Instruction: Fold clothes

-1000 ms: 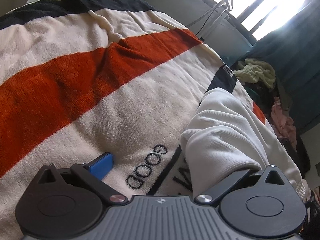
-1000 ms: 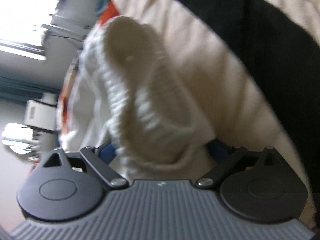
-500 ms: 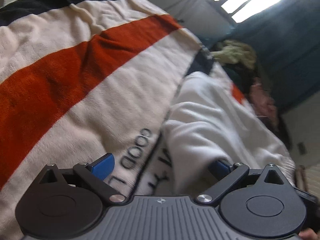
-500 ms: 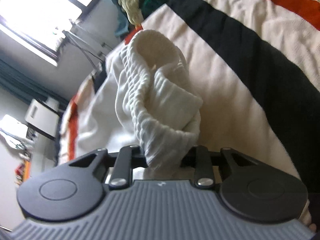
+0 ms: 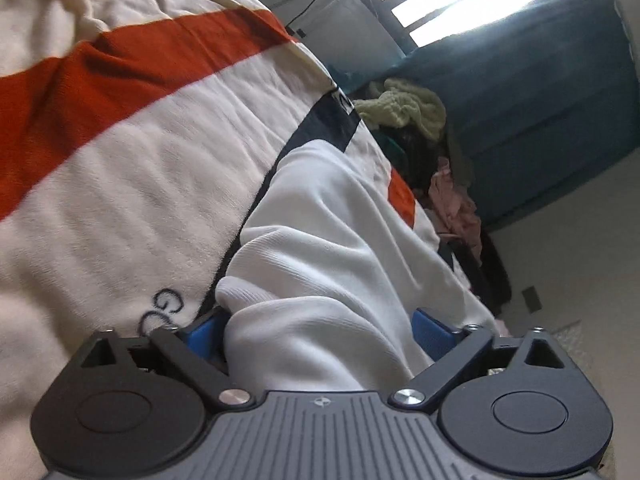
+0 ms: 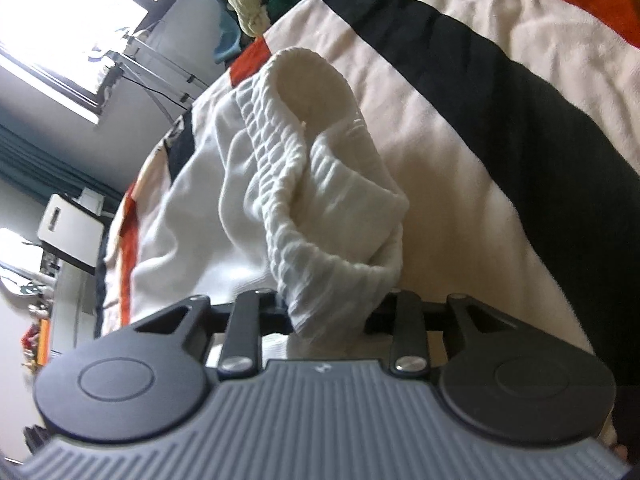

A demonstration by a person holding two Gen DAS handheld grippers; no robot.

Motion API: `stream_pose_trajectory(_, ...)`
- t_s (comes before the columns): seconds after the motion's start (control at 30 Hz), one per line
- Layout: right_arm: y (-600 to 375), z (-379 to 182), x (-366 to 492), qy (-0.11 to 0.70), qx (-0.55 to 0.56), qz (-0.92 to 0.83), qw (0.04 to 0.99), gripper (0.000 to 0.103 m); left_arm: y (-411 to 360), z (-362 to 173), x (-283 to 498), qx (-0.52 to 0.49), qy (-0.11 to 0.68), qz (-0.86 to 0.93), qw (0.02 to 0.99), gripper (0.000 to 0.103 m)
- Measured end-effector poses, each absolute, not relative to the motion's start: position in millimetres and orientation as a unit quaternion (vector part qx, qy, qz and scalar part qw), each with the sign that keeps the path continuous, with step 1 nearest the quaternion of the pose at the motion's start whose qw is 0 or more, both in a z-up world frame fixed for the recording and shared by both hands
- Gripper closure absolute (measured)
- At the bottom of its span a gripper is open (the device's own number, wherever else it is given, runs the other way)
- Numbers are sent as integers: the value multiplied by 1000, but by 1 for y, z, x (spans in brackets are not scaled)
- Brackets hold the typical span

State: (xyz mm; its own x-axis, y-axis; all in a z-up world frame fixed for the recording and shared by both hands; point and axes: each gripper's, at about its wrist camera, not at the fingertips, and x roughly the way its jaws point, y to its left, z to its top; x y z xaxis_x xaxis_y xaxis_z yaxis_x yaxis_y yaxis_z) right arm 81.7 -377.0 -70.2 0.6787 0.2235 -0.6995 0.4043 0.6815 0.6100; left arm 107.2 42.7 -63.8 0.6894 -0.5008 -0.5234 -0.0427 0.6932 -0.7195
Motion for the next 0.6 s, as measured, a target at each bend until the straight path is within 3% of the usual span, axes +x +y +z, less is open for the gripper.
stream_pose_trajectory(0.13, -371, -73, 88, 407, 376, -58, 830, 66, 45, -70, 110, -351, 364, -140, 851, 40)
stream_pose_trajectory(0.23, -365, -72, 89, 403, 360, -61, 839, 66, 47, -71, 108, -343, 361, -144, 855, 49)
stream_pose_trajectory(0.43, -364, -56, 75, 374, 352, -51, 856, 73, 50, -55, 89, -338, 341, -153, 864, 59)
stream_pose_trajectory(0.6, -361, -27, 50, 331, 333, -34, 882, 76, 55, -30, 64, -354, 319, -165, 863, 61)
